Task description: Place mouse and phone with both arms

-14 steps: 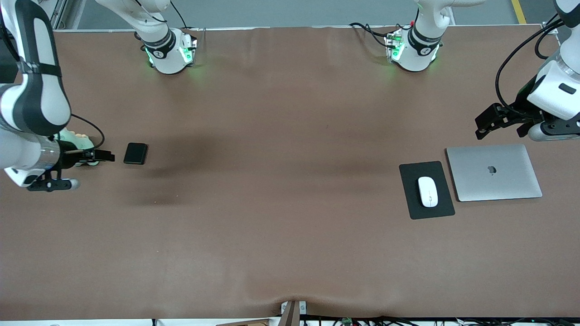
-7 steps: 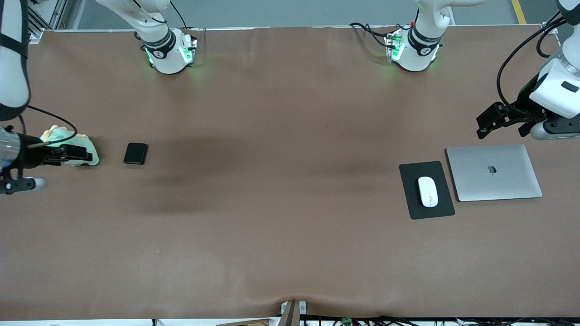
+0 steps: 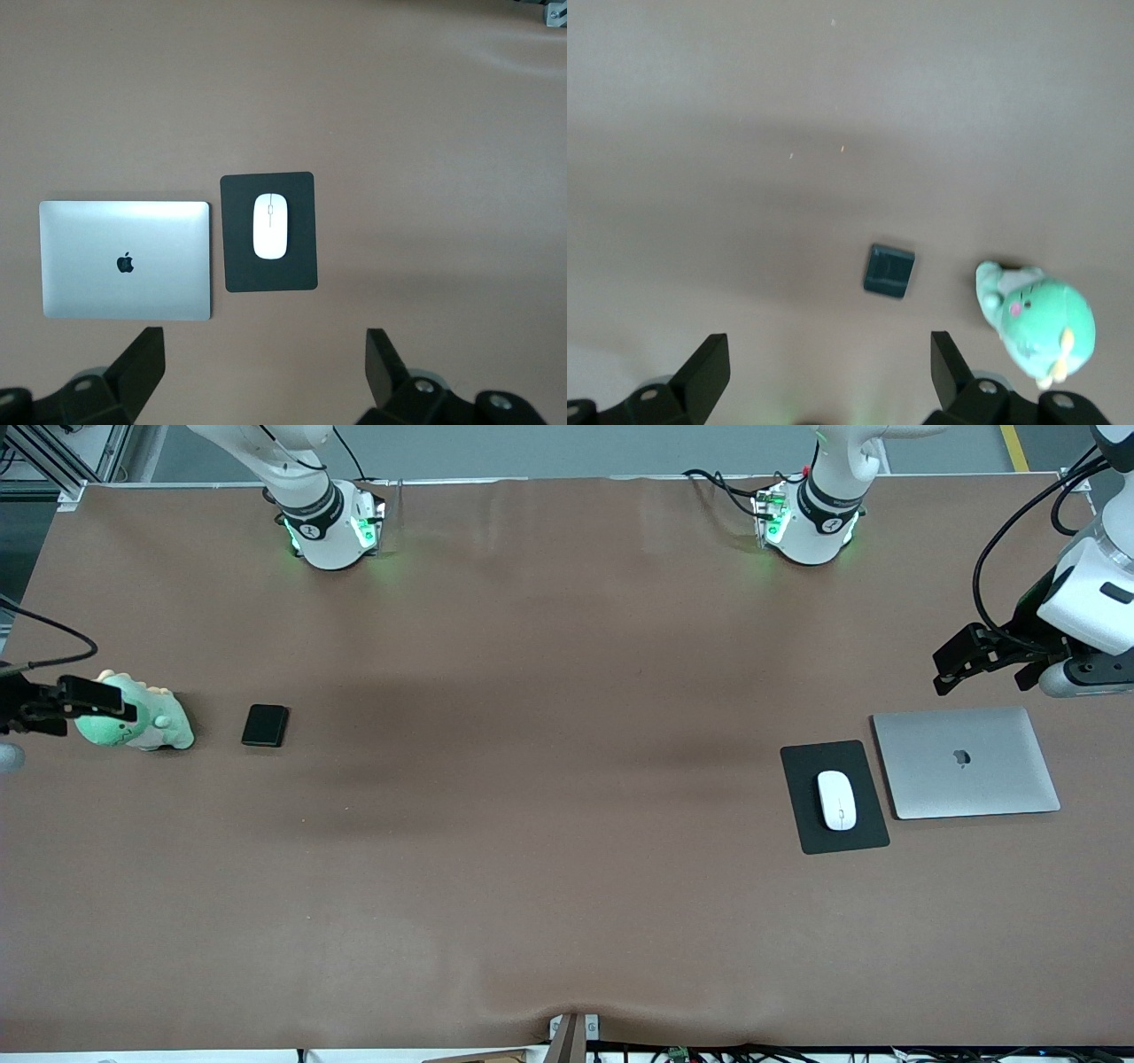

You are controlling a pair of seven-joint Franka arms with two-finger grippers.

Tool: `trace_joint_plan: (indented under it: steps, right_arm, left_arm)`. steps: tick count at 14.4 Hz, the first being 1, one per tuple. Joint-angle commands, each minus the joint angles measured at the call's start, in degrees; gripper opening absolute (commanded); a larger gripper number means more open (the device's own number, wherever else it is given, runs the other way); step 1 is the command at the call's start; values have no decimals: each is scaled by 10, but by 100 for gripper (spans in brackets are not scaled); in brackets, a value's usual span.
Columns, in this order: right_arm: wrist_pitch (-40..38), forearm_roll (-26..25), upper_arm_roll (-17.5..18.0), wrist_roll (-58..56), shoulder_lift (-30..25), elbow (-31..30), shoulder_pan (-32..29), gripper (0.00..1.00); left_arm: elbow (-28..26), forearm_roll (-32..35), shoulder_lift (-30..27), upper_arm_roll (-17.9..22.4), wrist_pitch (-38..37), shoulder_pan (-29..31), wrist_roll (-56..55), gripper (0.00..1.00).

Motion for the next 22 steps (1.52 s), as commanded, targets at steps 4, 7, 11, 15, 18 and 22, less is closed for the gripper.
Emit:
trace_joint_plan:
  steps: [4, 7, 11, 15, 18, 22]
  right_arm:
    - [-46, 9, -58, 0, -61, 2, 41, 100]
    - [-53, 1, -73, 0, -92, -16, 68, 100]
    - [-46, 0, -76, 11, -144, -76, 72, 100]
    - [-42, -1, -88, 30, -172, -110, 74, 100]
    - [-32, -1, -88, 69, -195, -142, 76, 100]
    - [-33, -1, -87, 105, -197, -145, 77, 100]
  left_arm:
    - [3, -12, -5, 3, -9, 3, 5, 100]
    - [3, -12, -5, 1, -9, 3, 7, 100]
    - [3, -12, -5, 1, -10, 3, 10, 100]
    - [3, -12, -6, 3, -10, 3, 11, 100]
    - [3, -12, -6, 3, -9, 3, 12, 100]
    - [3, -12, -6, 3, -10, 4, 14, 100]
